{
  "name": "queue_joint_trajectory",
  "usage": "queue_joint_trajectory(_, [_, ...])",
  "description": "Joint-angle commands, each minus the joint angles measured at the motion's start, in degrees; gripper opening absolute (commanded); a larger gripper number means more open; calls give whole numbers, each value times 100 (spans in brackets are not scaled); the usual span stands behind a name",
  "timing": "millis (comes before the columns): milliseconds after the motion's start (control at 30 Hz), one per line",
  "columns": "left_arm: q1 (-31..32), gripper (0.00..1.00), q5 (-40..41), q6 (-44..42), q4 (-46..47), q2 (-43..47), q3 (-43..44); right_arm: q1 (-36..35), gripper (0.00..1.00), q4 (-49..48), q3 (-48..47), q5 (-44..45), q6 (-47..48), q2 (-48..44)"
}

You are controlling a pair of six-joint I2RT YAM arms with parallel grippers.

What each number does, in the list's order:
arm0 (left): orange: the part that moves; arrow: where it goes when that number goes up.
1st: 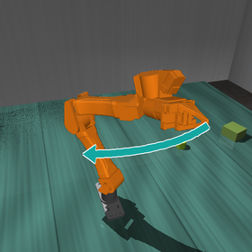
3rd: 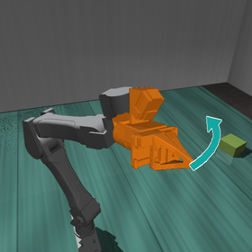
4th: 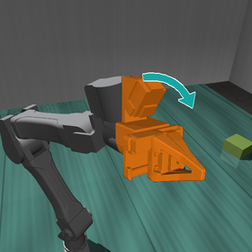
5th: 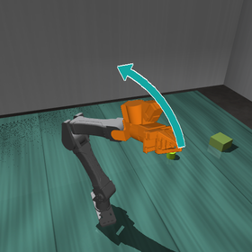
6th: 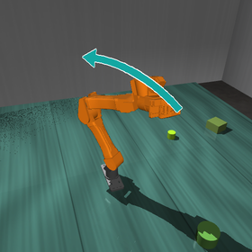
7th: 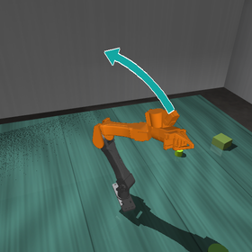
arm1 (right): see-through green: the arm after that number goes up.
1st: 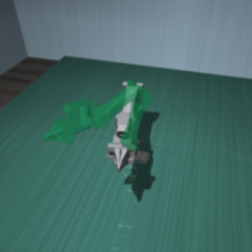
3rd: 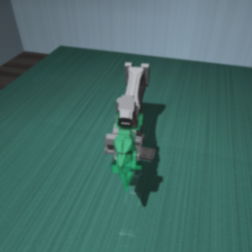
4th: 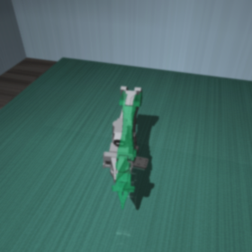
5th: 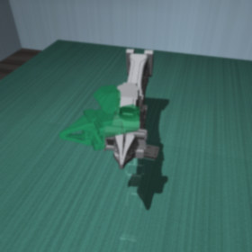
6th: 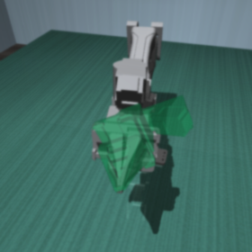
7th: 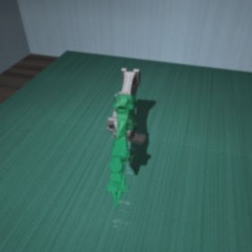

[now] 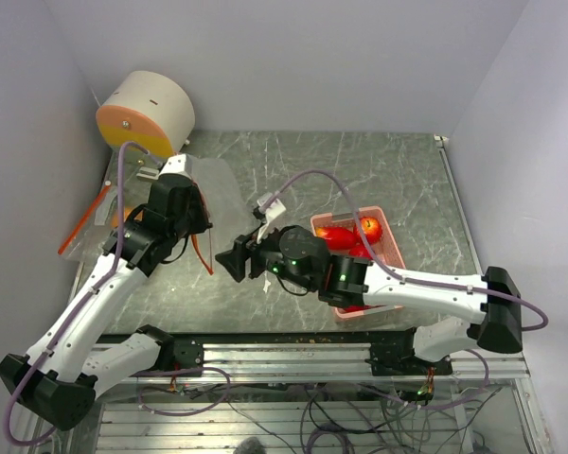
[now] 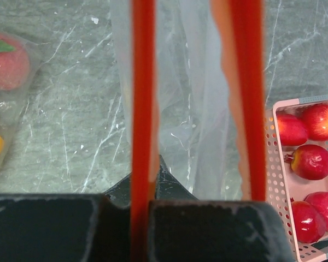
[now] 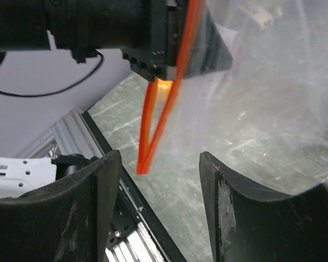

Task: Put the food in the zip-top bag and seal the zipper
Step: Open the zipper of the food storage bag at the center of the board.

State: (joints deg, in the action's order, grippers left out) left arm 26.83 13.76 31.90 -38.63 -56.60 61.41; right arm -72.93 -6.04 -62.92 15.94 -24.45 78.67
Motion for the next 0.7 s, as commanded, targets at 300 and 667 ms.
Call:
queue_joint_trajectory(300, [-20, 7, -185, -78, 148, 99, -8, -134, 54, -359, -780, 1207, -113, 1018])
queue_joint_trajectory(667, [-20, 7, -394, -79, 92, 261, -114, -134, 39, -772, -666, 2067, -41, 1223])
